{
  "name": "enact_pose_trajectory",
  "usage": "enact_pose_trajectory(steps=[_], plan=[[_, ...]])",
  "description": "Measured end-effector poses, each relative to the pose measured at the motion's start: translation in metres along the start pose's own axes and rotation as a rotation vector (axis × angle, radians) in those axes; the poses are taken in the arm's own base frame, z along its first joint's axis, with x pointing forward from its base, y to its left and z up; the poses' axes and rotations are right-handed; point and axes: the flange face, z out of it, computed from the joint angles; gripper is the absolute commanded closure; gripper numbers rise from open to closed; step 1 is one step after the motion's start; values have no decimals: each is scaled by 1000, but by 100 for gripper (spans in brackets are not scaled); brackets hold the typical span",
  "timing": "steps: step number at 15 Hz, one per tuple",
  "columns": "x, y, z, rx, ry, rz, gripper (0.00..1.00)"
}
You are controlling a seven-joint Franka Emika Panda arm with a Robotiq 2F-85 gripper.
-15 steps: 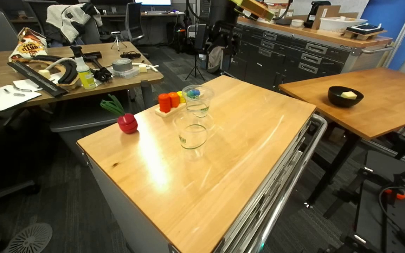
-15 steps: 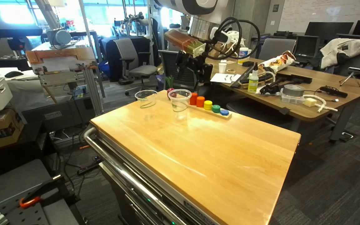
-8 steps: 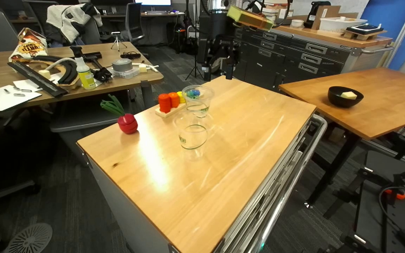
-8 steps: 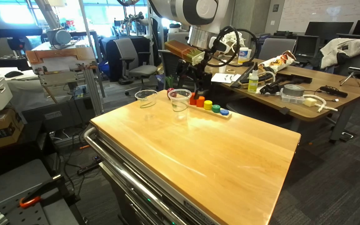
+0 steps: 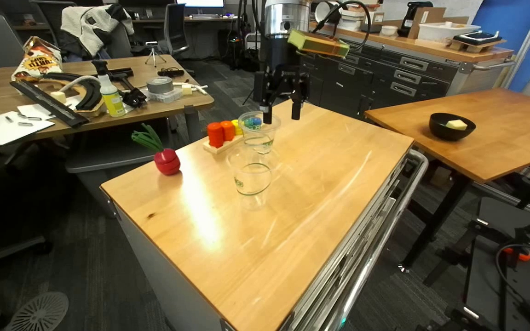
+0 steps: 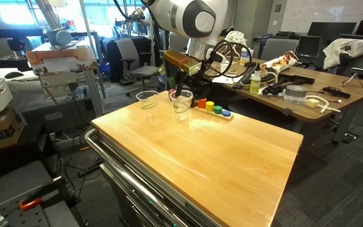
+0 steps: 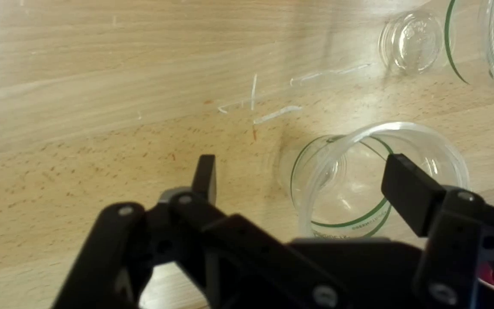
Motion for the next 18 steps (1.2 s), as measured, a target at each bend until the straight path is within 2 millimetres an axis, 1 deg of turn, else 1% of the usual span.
enact_pose_trajectory(steps=[2,6,7,9,11,12,16,18], plan=[[3,-6,3,0,3,2,51],[10,-17,4,-1,23,9,80],[11,-19,4,-1,29,11,88],[13,-22,3,-1,41,15,96],[14,-23,4,-3,43,18,100],[14,-22,4,-7,44,24,97],[15,-19,0,-11,51,95,97],[17,-15,-5,-8,59,151,97]])
